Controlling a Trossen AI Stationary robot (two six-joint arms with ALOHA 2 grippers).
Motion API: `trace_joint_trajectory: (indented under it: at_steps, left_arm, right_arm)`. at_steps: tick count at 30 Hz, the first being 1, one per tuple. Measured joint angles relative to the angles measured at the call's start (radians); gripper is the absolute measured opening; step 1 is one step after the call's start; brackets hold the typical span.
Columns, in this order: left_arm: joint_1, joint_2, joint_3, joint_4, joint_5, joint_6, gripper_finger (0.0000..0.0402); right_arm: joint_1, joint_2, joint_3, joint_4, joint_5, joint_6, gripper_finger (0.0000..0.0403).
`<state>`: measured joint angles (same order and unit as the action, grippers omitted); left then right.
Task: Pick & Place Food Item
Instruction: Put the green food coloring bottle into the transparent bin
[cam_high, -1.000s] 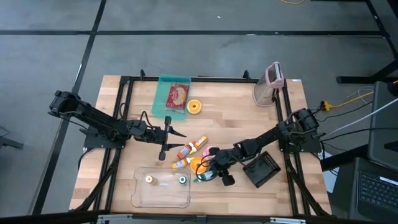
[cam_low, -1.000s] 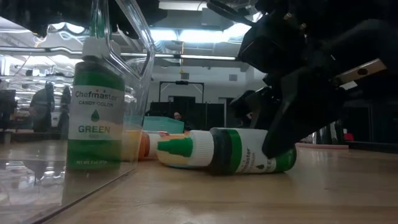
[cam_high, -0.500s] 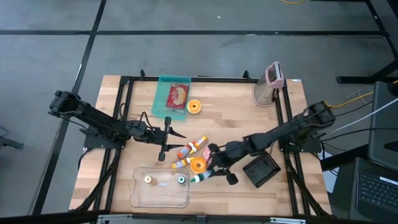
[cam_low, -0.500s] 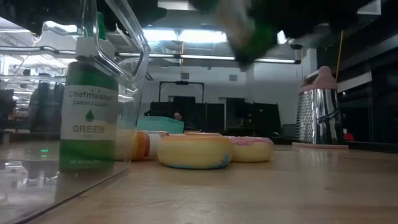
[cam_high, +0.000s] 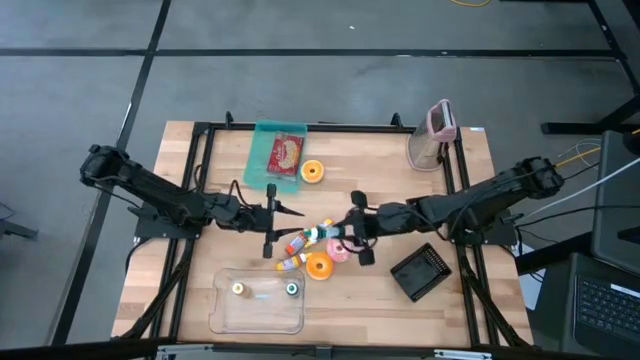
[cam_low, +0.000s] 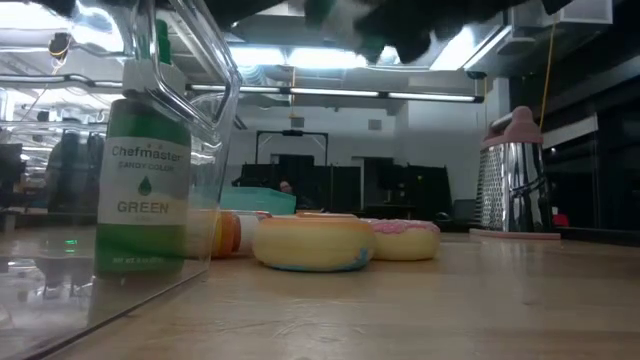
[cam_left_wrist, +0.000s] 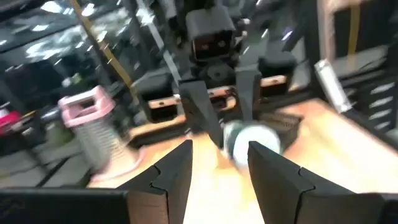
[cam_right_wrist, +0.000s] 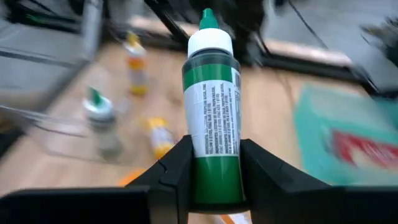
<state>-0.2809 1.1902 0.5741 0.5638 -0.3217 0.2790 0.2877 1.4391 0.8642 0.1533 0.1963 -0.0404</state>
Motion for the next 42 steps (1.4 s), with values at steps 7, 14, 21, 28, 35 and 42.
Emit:
trace_joint_trajectory:
  at_steps: [7,14,21,28,35,42]
  left_arm:
    - [-0.069,0.000,0.200,-0.385,-0.091,-0.065,0.0150]
    - [-0.154,0.000,0.282,-0.615,-0.261,-0.175,0.0150]
    - [-0.146,0.006,0.284,-0.654,-0.276,-0.253,0.0150]
    - [-0.080,0.089,0.284,-0.639,-0.213,-0.262,0.0150]
    - [-0.040,0.125,0.284,-0.553,-0.171,-0.196,0.0150]
    - [-0.045,0.126,0.284,-0.529,-0.154,-0.179,0.0150]
  right_arm:
    - [-0.013,0.003,0.000,-0.026,0.050,0.006,0.0110]
    - [-0.013,0.002,0.000,-0.028,0.058,0.006,0.0110]
    - [-0.013,0.002,0.000,-0.019,0.058,0.007,0.0110]
    - [-0.019,0.001,0.000,-0.005,0.047,0.007,0.0110]
    - [-0.021,0.000,0.000,-0.004,0.025,0.006,0.0110]
    - [-0.024,-0.001,0.000,-0.001,0.018,0.006,0.0110]
